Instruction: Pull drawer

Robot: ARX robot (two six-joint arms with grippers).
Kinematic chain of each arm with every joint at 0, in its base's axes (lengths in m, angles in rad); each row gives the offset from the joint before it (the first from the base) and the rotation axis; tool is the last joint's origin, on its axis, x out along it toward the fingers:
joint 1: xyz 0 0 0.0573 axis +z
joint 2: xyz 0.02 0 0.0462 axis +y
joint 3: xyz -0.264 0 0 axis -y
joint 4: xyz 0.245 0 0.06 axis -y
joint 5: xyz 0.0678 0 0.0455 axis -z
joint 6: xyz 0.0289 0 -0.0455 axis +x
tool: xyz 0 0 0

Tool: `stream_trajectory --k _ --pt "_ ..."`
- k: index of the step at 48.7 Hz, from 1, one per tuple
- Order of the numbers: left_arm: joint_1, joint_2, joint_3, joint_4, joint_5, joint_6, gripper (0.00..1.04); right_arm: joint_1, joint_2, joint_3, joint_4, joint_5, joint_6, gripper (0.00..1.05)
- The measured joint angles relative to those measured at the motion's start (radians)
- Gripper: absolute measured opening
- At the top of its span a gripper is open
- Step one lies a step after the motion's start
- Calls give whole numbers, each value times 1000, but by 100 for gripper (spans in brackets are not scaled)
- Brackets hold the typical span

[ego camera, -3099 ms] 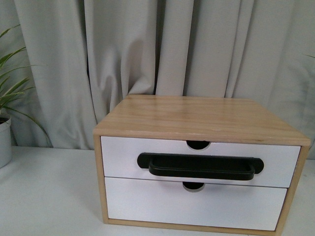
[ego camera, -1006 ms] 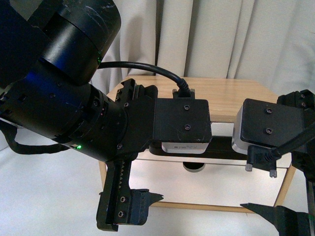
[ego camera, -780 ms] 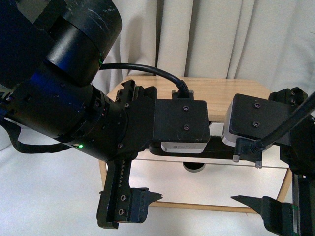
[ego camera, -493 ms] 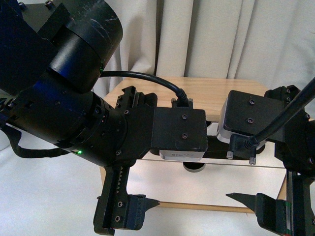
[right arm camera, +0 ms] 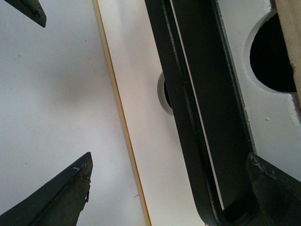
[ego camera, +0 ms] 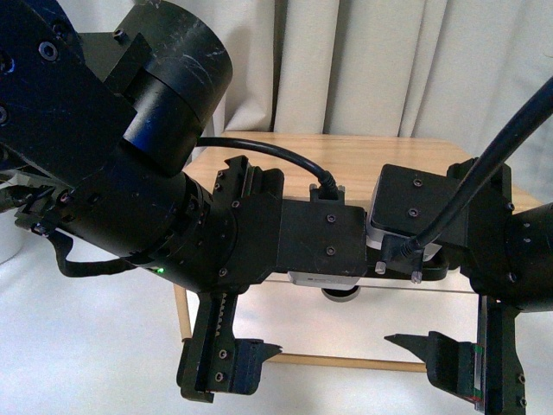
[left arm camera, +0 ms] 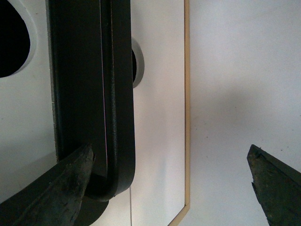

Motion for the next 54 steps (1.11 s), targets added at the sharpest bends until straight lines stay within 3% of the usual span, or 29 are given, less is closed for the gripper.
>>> stream_trajectory --k 31,54 --pt "0 13 3 -9 -12 55 98 2 76 7 31 -8 25 96" --pt "0 -34 -25 -106 -19 142 98 34 30 22 -143 -19 -51 96"
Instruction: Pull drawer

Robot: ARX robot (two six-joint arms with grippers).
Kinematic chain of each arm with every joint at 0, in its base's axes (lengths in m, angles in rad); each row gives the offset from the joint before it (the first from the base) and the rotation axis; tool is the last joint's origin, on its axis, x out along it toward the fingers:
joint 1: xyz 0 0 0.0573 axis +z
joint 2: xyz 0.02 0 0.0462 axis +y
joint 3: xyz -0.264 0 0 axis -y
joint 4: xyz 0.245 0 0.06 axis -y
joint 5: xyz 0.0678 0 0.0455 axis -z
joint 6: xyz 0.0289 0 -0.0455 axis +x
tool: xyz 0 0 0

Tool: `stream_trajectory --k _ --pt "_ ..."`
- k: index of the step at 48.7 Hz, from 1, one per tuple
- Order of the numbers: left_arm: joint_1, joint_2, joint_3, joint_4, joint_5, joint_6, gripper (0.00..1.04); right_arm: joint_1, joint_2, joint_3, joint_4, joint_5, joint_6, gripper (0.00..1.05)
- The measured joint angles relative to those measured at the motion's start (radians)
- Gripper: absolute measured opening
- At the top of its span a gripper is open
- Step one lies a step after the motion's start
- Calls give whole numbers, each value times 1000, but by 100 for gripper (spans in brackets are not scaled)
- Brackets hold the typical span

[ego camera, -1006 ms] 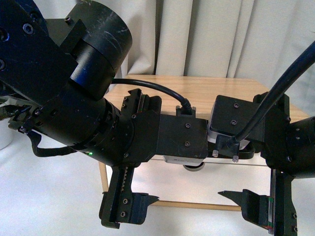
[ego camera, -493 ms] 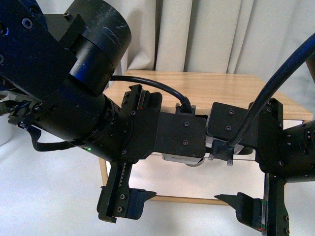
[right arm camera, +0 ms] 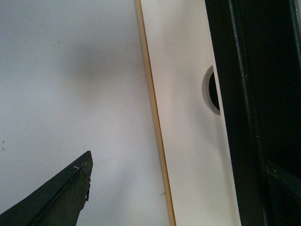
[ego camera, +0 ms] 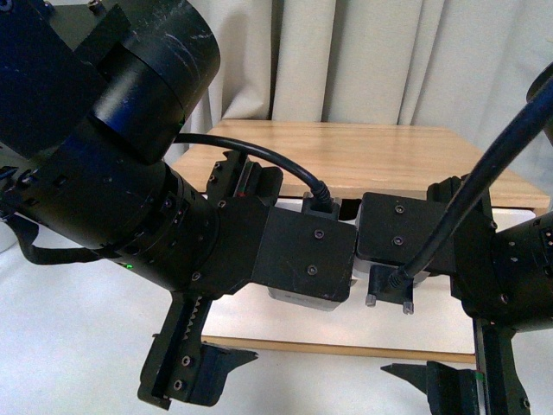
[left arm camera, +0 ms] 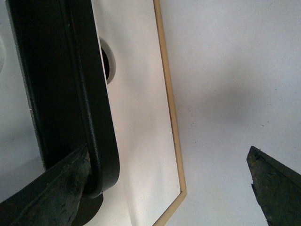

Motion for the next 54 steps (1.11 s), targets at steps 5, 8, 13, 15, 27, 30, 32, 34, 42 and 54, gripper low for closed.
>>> stream_trajectory --k 5,8,13,15,27,30,32,34,42,54 --pt "3 -21 -19 -11 -4 21 98 6 -18 -12 -17 5 -15 96" --pt "4 -35 -35 -12 -5 38 99 11 -34 -22 -28 7 -21 96" --pt "6 -60 -64 -11 -4 63 99 21 -63 -43 -43 8 -27 96" --pt "8 -76 -83 -12 1 76 99 26 -77 -56 -49 8 -33 96" --pt "12 -166 -183 -24 8 176 99 60 -148 -114 -77 14 -55 96" --pt "14 -188 -201 -34 16 189 99 69 -162 -127 -77 16 -59 96" --pt "16 -196 -208 -36 21 193 99 74 -169 -134 -82 16 -61 96" --pt "18 -204 -215 -39 27 198 99 77 -176 -139 -85 16 -64 96" --pt "26 -218 -225 -46 44 209 99 85 -187 -149 -86 19 -66 96" --pt "43 -242 -251 10 92 189 99 76 -198 -166 -50 1 -62 96"
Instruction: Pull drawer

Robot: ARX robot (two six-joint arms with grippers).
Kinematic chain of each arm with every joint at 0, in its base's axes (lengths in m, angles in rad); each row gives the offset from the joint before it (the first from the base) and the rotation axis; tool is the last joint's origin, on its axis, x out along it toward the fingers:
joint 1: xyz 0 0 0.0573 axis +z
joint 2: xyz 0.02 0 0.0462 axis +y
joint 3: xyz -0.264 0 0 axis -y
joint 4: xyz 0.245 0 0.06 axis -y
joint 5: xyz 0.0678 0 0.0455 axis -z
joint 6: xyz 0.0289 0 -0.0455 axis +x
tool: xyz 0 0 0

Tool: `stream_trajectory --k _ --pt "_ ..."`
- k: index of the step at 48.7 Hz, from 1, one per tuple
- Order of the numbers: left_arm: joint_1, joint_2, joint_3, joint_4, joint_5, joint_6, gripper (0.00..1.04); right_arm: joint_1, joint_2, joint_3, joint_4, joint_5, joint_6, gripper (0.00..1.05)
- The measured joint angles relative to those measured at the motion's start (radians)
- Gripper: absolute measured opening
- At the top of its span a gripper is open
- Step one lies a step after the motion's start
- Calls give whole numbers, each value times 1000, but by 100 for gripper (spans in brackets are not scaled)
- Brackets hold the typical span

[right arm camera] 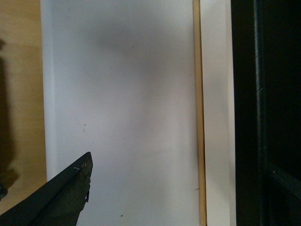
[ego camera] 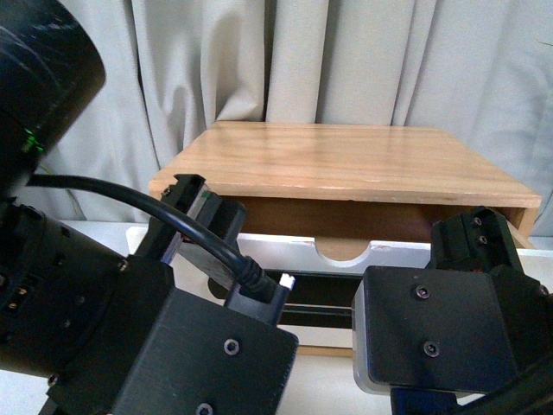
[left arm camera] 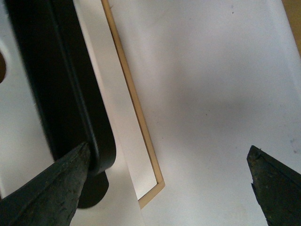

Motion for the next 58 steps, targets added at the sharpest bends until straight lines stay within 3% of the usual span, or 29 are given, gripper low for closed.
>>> stream_trajectory --k 21,34,52,58 --pt "70 -68 -45 141 98 -170 98 -47 -85 -45 178 -31 46 96" --pt "108 -135 -82 354 162 -363 98 -99 -187 -103 292 -35 110 96" --pt "206 -317 -255 722 146 -774 98 -188 -450 -253 426 -45 320 96" --pt "278 -453 -395 763 116 -974 98 -238 -586 -339 497 16 448 96"
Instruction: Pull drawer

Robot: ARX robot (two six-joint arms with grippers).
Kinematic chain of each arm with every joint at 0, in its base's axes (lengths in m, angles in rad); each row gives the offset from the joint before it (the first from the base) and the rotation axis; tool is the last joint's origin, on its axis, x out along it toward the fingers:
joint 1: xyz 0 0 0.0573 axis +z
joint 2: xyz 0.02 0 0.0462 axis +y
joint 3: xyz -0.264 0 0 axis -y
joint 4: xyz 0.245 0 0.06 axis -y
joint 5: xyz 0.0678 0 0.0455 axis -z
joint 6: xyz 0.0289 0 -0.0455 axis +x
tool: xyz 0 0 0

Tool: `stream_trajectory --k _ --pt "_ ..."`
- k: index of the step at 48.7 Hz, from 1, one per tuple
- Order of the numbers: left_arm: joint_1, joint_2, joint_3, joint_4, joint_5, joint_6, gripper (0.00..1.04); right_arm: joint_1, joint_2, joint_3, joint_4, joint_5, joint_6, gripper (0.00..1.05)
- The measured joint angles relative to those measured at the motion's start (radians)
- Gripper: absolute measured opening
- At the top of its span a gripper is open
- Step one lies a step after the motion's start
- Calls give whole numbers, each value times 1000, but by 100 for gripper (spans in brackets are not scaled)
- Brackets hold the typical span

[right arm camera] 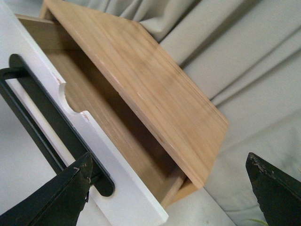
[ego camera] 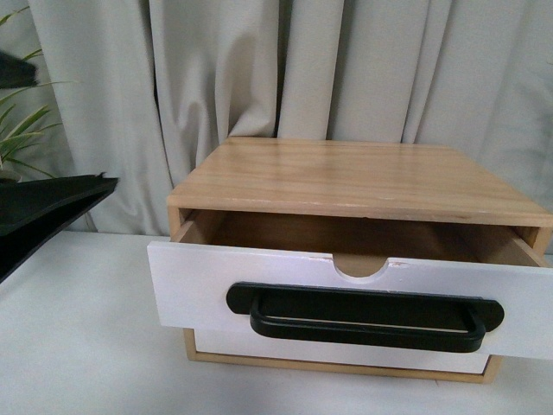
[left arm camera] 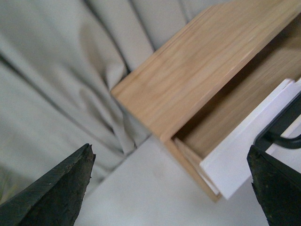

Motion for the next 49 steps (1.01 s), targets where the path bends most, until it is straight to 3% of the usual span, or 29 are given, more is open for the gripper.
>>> stream_trajectory --k 8,23,33,35,40,43,47,49 --pt "78 -160 -113 -80 -45 -222 98 -50 -166 -97 5 58 127 96" --pt "298 -506 -206 -329 22 -583 98 -146 -492 -217 -136 91 347 96" --pt "305 -524 -218 -338 7 -644 98 -146 -516 -220 -138 93 380 96" --pt "272 -541 -246 -276 -134 -648 90 -150 -519 -219 -147 116 395 94" --pt "201 -587 -293 -241 -336 -652 72 -161 -541 -227 -214 273 556 77" --pt "160 -608 -311 -241 -389 -655 63 -167 -552 -237 -216 291 610 68" --pt "134 -631 -331 -244 -388 -657 51 -167 -571 -253 -218 286 648 56" --pt "130 -649 -347 -249 -391 -657 40 -166 -587 -266 -220 285 666 44"
